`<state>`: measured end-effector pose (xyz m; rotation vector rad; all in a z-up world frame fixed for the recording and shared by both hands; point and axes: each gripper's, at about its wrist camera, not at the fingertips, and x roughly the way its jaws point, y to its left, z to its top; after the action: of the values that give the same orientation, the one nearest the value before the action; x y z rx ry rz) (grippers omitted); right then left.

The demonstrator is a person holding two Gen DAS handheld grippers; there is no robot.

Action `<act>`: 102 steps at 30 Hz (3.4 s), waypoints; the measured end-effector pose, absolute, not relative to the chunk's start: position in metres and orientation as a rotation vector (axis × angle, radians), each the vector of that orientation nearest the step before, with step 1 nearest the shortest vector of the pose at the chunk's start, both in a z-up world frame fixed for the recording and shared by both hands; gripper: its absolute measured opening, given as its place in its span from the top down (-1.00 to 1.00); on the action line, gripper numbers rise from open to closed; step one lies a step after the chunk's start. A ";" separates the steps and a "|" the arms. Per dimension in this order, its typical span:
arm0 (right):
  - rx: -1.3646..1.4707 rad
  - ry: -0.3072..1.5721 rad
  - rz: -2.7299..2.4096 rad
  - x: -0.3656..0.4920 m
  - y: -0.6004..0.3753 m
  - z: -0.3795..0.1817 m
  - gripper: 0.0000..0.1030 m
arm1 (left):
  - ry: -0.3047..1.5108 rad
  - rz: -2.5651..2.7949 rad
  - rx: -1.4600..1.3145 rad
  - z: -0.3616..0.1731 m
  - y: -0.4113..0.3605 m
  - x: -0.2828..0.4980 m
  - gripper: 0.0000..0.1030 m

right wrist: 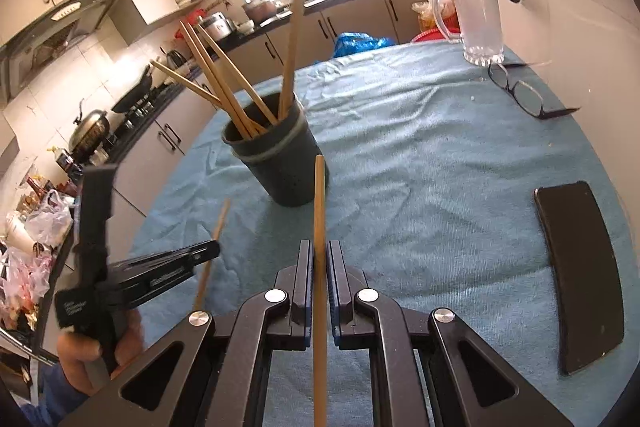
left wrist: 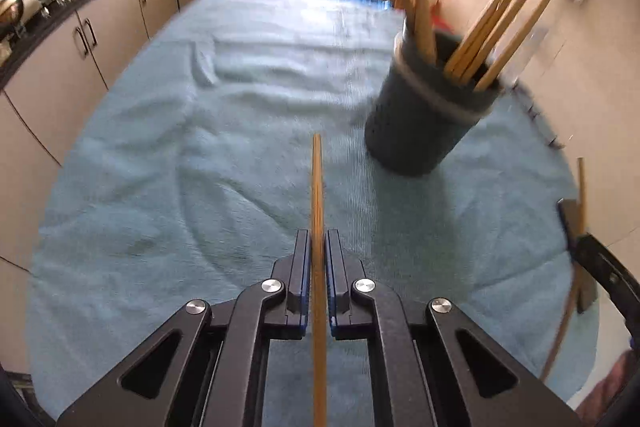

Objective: Organize utensils
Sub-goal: 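Close the left tool on the last chopstick while the right tool holds its chopstick, then lift both held chopsticks upright and carry them over the black holder, then lower the right tool's chopstick into the holder and open it while the left tool releases its own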

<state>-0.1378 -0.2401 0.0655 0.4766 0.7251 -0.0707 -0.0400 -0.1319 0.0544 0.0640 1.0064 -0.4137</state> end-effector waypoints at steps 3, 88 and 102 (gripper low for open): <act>0.483 0.674 -0.054 -0.144 -0.237 0.075 0.86 | 0.931 -0.423 0.023 0.084 -0.112 -0.049 0.88; 0.537 0.285 -0.100 -0.145 -0.279 0.217 0.86 | 0.587 -0.553 -0.145 0.272 -0.111 -0.033 0.87; 0.553 0.272 -0.136 -0.080 -0.297 0.222 0.86 | 0.627 -0.564 -0.208 0.256 -0.145 0.025 0.87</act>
<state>-0.0795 -0.2969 0.2222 0.5535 0.2722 -0.1363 0.0253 -0.1453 0.2556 -0.2081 0.6272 -0.5636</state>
